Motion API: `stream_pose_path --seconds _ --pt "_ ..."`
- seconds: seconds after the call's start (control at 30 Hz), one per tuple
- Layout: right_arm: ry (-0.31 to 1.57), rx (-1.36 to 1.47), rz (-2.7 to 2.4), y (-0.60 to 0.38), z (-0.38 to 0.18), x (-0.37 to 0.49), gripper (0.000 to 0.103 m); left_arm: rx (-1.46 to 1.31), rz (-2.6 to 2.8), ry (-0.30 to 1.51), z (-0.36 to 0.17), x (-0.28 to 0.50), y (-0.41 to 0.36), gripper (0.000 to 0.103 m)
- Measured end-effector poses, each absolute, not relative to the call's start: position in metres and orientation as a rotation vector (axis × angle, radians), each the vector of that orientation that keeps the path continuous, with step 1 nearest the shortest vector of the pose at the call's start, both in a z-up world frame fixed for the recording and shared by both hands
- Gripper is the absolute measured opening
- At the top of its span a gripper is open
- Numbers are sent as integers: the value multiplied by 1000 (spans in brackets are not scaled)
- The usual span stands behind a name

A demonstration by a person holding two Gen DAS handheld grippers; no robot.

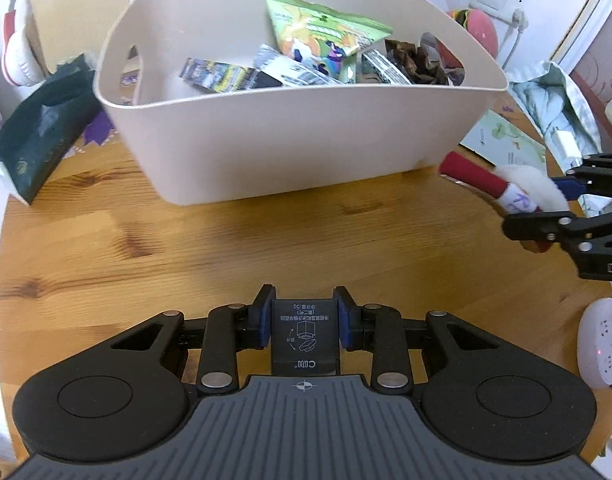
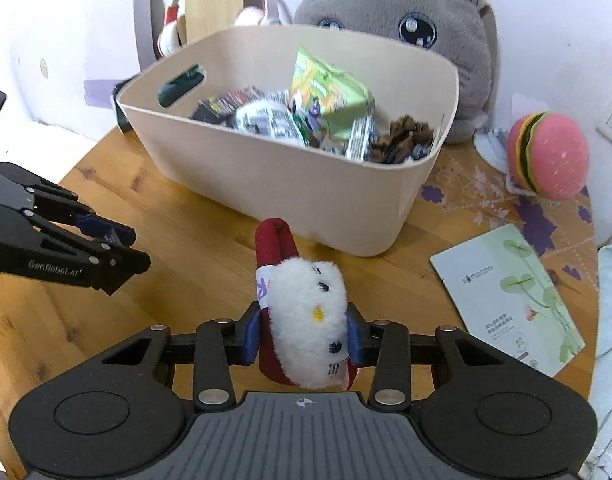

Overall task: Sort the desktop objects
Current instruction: 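Close the left tool on the black box while the right tool grips the Hello Kitty plush, then lift both items into the beige basket and open both tools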

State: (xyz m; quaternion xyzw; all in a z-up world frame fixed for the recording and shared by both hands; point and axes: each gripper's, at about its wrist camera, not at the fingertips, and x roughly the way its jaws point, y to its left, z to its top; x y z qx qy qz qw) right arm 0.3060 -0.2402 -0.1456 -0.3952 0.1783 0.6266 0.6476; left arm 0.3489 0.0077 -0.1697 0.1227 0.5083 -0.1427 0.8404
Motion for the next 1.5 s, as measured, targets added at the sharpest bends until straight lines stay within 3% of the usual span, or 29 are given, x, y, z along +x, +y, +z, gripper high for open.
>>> stream_pose_path --seconds 0.57,0.97,1.23,1.5 --pt "231 -816 1466 -282 -75 280 39 291 -319 960 -86 356 38 32" --pt "83 -762 1497 -257 -26 265 39 298 -292 838 -38 404 19 32" --pt "47 -733 1485 -213 -16 259 39 298 -271 803 -38 441 -9 32" --pt "137 -715 1460 -162 -26 263 39 270 -211 892 -65 475 -25 32"
